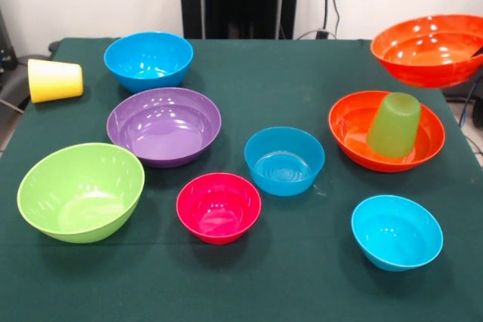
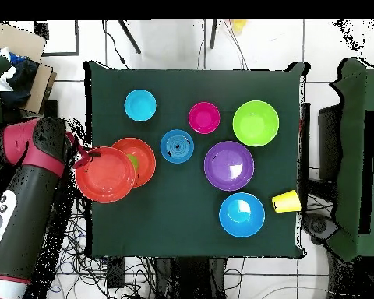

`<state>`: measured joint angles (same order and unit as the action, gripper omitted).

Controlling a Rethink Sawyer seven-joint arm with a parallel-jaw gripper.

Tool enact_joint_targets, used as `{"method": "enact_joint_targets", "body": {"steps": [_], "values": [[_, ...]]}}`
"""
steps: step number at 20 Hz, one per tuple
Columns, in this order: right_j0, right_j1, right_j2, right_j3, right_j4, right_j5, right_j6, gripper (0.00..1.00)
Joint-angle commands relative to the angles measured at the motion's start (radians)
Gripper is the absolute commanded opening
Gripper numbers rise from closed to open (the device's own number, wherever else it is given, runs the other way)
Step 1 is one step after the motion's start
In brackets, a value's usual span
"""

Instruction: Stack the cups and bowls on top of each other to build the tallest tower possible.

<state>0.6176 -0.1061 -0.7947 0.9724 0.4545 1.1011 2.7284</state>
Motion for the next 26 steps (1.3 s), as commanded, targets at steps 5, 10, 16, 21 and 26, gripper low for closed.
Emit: {"method": "enact_joint_targets", "body": {"steps": [5, 10, 16, 21, 26], "values": [[-0.019, 0.023, 0.077, 0.003, -0.01, 0.0, 0.177, 0.0], [-0.02, 0.035, 0.074, -0.003, -0.007, -0.007, 0.185, 0.0], [-0.018, 0.042, 0.07, -0.003, -0.008, -0.016, 0.188, 0.0], [-0.022, 0.045, 0.067, -0.007, -0.008, -0.017, 0.188, 0.0], [-0.021, 0.032, 0.071, 0.011, -0.014, -0.024, 0.171, 0.0]]}}
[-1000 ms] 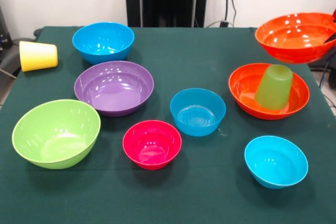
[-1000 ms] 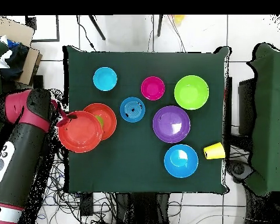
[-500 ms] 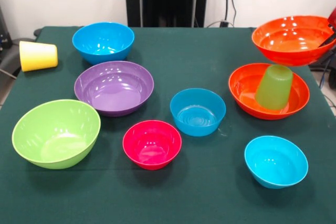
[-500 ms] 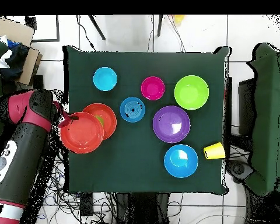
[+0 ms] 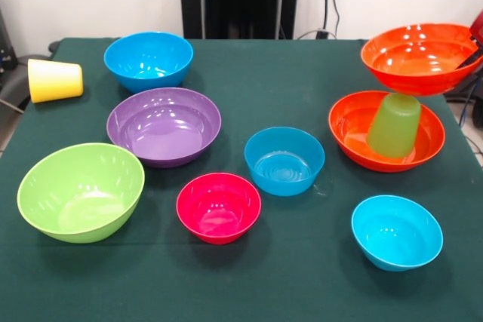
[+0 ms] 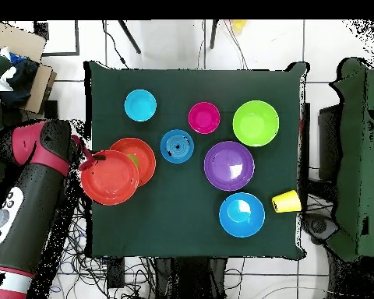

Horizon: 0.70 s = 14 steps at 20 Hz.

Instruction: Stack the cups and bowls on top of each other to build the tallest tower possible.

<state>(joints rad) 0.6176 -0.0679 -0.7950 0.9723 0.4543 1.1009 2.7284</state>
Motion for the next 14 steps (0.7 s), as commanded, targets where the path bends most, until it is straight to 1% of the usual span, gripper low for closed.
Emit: {"method": "enact_joint_targets", "body": {"steps": [1, 3, 7, 14], "values": [[-0.021, -0.008, 0.072, 0.017, -0.015, -0.029, 0.167, 0.0], [-0.023, -0.011, 0.074, 0.03, -0.021, -0.049, 0.156, 0.0], [-0.032, -0.019, 0.091, 0.081, -0.038, -0.129, 0.114, 0.0], [-0.037, -0.05, 0.115, 0.149, -0.044, -0.182, 0.067, 0.0]]}}
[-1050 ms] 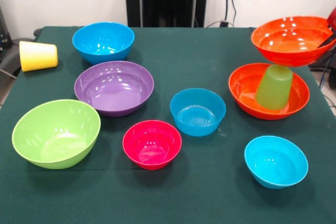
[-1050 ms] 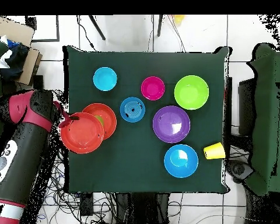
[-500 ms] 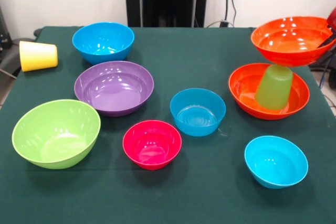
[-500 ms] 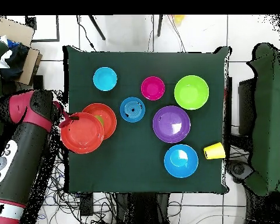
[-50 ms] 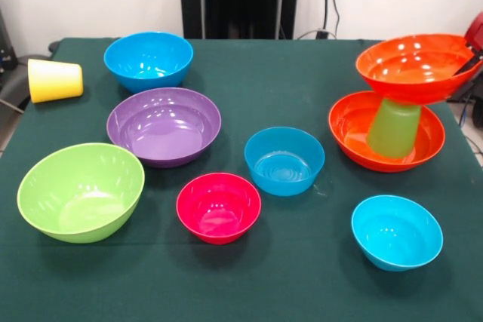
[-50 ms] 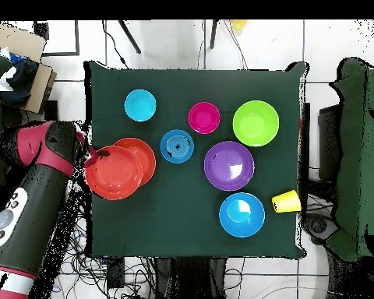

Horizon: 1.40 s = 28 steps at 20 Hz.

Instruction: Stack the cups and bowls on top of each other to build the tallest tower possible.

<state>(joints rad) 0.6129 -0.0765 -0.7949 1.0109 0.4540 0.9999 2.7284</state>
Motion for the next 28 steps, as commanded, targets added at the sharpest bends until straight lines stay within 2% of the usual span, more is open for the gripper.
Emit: {"method": "enact_joint_targets", "body": {"steps": [1, 28], "values": [[-0.031, -0.042, 0.115, 0.114, -0.044, -0.087, 0.065, 0.0], [-0.032, -0.018, 0.101, 0.081, -0.038, -0.063, 0.091, 0.0]]}}
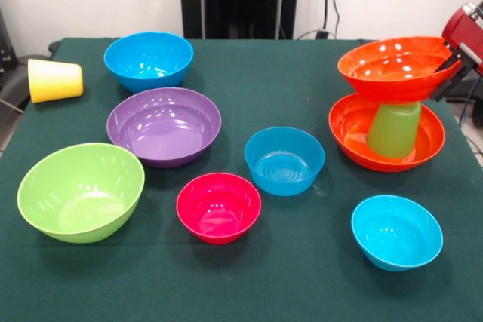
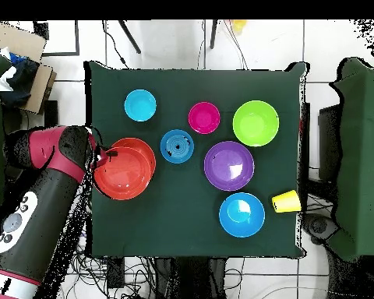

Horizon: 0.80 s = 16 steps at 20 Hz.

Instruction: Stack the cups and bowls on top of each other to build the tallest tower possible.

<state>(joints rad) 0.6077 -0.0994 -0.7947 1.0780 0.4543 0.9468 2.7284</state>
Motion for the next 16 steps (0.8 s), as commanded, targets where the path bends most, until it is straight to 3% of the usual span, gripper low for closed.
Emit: {"method": "enact_joint_targets", "body": {"steps": [1, 16], "values": [[-0.027, 0.008, 0.099, 0.011, -0.038, -0.007, 0.093, 0.0], [-0.026, 0.044, 0.07, -0.031, -0.045, 0.025, 0.114, 0.0]]}}
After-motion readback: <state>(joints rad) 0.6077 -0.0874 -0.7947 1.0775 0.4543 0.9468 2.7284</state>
